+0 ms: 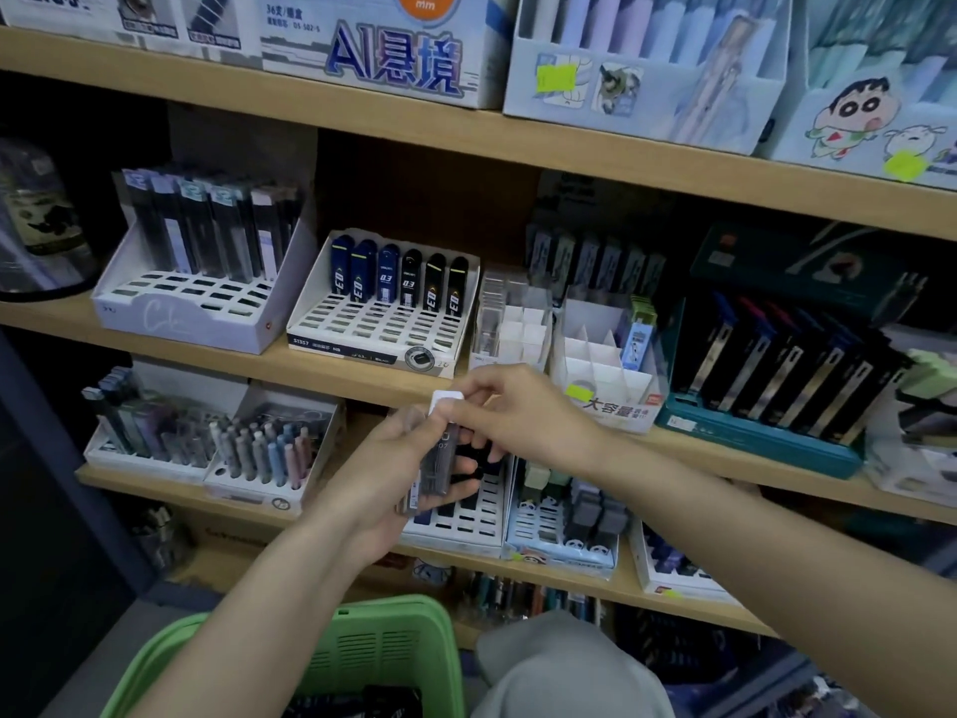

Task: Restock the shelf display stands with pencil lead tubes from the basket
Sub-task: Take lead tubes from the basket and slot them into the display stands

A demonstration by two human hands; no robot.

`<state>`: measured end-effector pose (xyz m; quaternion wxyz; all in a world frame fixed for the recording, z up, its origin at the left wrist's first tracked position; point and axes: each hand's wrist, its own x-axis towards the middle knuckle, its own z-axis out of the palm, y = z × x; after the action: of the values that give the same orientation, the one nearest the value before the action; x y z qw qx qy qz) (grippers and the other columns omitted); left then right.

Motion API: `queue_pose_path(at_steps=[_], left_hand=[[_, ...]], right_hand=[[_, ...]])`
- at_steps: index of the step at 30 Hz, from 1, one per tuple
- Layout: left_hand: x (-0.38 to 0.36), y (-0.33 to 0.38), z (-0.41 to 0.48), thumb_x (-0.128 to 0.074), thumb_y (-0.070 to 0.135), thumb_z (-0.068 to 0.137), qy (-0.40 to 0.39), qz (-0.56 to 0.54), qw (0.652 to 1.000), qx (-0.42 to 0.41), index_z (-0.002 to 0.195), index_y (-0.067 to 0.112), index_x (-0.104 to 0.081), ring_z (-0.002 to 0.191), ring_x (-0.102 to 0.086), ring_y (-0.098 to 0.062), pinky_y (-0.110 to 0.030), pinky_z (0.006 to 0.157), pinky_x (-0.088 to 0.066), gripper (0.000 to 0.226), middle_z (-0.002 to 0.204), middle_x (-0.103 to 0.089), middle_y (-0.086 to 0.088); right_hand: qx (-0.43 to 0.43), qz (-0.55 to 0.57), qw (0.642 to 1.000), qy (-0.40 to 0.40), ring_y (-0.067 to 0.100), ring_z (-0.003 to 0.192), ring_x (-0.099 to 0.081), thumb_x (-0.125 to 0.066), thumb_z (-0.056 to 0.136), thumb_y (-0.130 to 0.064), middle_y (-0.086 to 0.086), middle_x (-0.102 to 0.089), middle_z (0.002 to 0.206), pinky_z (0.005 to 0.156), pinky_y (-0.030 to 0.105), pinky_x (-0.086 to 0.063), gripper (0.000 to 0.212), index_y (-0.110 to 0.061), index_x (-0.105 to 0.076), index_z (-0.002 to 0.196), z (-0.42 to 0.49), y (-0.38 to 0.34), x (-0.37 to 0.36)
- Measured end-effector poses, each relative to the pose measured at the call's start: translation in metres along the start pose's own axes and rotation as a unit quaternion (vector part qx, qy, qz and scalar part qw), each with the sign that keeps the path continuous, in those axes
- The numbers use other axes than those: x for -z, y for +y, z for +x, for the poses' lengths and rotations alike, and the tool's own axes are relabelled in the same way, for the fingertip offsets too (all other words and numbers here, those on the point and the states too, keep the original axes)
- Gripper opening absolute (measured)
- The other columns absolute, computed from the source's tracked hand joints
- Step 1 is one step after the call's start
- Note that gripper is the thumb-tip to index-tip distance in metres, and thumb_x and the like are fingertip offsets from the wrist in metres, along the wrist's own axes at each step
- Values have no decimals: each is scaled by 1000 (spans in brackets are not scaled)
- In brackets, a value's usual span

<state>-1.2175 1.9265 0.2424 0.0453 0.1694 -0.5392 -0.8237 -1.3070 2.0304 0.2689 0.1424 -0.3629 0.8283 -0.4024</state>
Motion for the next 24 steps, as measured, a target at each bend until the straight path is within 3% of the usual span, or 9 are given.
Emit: queue_pose_path(at_steps=[4,6,8,10,12,14,17,20,24], left_hand=[[-2,0,0,-44,27,98,-7,-5,1000,7,117,6,-56,82,-72,-23,-38,68,-60,31,100,-70,-14],[-3,2,0,-41,29,99,-4,-3,1000,9,115,9,-57,83,-72,-24,-38,66,-60,30,102,-70,-14],[-3,3,1,-40,30,99,6,8,1000,13,115,9,-56,66,-70,-19,-28,51,-56,31,93,-70,-9],[-2,2,3,-42,31,99,21,27,999,17,113,5,-51,44,-50,-10,-18,35,-37,31,75,-61,-2],[-2,2,7,-43,29,99,16,36,999,24,102,8,-47,40,-32,-6,-15,32,-22,22,70,-49,-1],[-7,2,9,-43,22,100,6,39,999,29,89,10,-45,38,-27,-5,-14,32,-16,16,69,-45,-2],[-18,3,10,-39,13,98,-5,14,999,36,84,11,-43,41,-30,-7,-16,33,-18,15,68,-46,-4],[-26,3,10,-37,11,99,-15,10,999,34,85,11,-43,46,-36,-9,-17,35,-25,16,72,-48,-5],[-30,2,9,-46,21,98,-30,90,996,1,101,14,-54,51,-48,-8,-18,43,-40,11,80,-57,-2]], right_hand=[[-37,88,995,-17,2,59,-60,-61,91,-13,1,-61,71,56,16,-54,9,-7,-65,96,-8,-1,11],[-36,129,991,-10,2,60,-62,-60,91,-9,4,-63,76,60,16,-55,4,-7,-63,93,-16,-2,22],[-29,138,989,41,1,60,-63,-58,92,-10,6,-64,85,63,16,-55,6,-8,-61,96,-24,-2,40],[-21,145,981,128,3,63,-65,-55,94,-13,7,-64,92,64,17,-54,9,-9,-60,100,-28,2,62],[-2,146,963,226,8,68,-67,-53,95,-14,6,-65,92,68,21,-56,6,-11,-58,98,-28,9,82],[25,77,947,312,9,71,-66,-53,96,-14,2,-63,88,69,24,-57,3,-12,-55,97,-22,16,98],[31,-72,929,361,20,82,-66,-53,96,-18,2,-62,88,75,32,-56,6,-13,-51,99,-4,25,115],[20,-182,922,342,29,88,-65,-55,95,-20,14,-65,91,83,42,-51,17,-3,-56,101,15,31,122],[-20,-235,928,287,28,88,-63,-58,93,-20,12,-61,90,77,29,-49,17,-4,-59,98,33,35,123]])
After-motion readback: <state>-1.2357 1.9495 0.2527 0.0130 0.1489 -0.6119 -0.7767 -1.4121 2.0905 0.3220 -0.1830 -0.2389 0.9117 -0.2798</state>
